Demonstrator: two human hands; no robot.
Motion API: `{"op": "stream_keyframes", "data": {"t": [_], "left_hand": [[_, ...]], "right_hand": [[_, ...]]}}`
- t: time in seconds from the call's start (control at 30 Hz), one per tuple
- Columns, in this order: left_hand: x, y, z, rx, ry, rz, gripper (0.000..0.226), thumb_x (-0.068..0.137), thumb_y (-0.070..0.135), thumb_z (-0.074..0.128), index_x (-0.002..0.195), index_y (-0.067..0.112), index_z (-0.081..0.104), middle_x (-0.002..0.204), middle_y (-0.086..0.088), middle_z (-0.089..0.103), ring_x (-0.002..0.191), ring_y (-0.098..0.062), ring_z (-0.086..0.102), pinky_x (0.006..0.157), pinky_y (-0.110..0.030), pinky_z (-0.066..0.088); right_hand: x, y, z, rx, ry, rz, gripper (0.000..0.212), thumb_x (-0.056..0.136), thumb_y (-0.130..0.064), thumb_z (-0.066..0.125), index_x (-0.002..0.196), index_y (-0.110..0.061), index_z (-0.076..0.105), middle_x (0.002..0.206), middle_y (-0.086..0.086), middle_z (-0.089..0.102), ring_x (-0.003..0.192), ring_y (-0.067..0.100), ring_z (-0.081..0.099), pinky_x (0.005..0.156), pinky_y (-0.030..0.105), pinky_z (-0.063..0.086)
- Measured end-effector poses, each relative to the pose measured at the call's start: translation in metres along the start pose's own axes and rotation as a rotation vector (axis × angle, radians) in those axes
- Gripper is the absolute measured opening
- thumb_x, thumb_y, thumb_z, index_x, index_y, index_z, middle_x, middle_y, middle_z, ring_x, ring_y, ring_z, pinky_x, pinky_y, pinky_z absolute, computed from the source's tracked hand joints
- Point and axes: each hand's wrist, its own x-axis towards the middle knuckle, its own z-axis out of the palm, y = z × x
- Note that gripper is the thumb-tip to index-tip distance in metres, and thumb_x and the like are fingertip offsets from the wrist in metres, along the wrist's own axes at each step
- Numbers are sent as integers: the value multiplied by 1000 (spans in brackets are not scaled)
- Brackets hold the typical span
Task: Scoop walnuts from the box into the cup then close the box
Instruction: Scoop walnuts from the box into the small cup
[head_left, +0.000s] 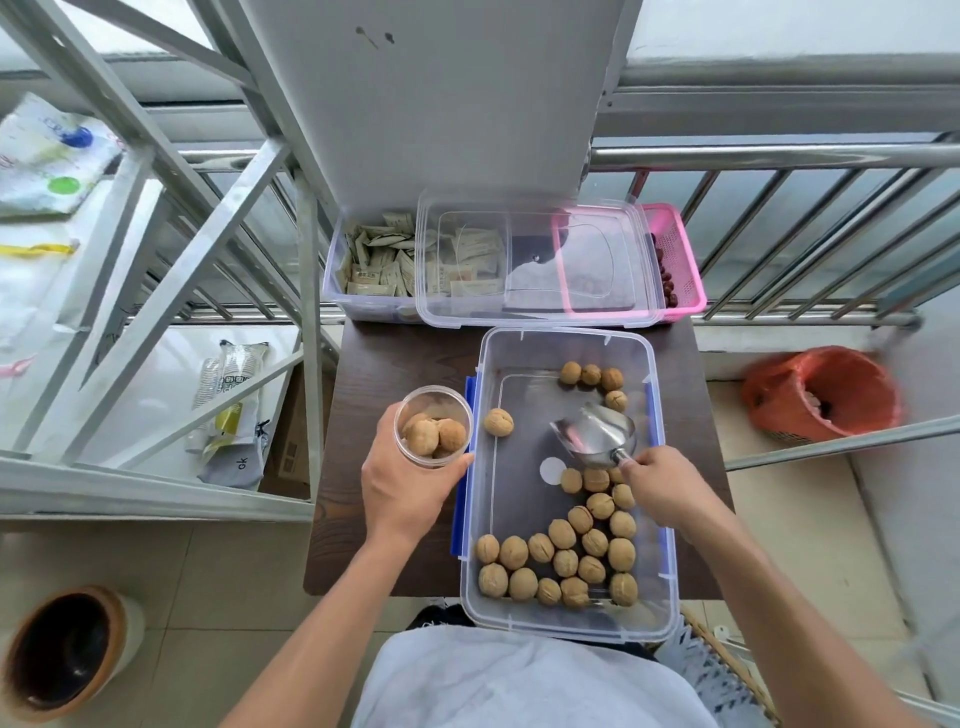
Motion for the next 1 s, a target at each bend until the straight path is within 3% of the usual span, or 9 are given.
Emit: {"op": "stream_keyframes", "data": {"t": [0.13,0.23,0.33,0.6,0.77,0.9,1.0], "left_hand": [[1,-1,2,-2,0,11,86,55,32,102,111,64,45,105,40,56,99,26,52,85,7,33],[2,-3,3,3,2,5,87,55,33,102,118,56,45,106,38,56,99,16,57,86,5,35],[3,-4,4,1,1,11,87,56,34,102,121,50,46,108,39,55,103,8,57,87,5,34],[6,-2,4,9,-1,-18,88,56,33,102,121,48,46,106,42,51,100,9,55,84,6,33],[6,-1,5,7,-3,-23,86,56,31,102,116,53,44,103,44,51,100,30,50,83,7,33],[7,-2,5,14,-13,-29,88,56,32,102,119,52,44,105,43,50,99,12,56,84,5,32],[7,-3,5,18,-17,-33,87,56,32,102,121,48,45,107,42,50,106,5,55,85,3,33]], "right_hand": [[14,3,20,39,87,35,33,96,-33,44,73,-11,52,79,12,60,71,30,56,66,35,45],[25,-3,33,90,99,52,34,97,-32,41,83,-7,58,92,21,67,85,37,64,70,39,49],[34,-9,44,133,122,76,39,99,-31,42,98,0,65,101,23,68,87,35,61,71,39,46],[50,-16,52,163,96,115,41,100,-36,39,102,-5,65,100,16,69,92,34,66,78,46,55],[55,-10,53,187,55,100,37,100,-37,40,103,-9,64,100,14,68,94,34,65,80,47,53],[55,-6,53,206,58,29,31,102,-32,39,83,-15,57,85,8,61,73,21,55,67,41,45],[52,-3,54,223,72,-42,32,102,-31,39,73,-22,49,76,3,56,69,19,50,65,38,42]]}}
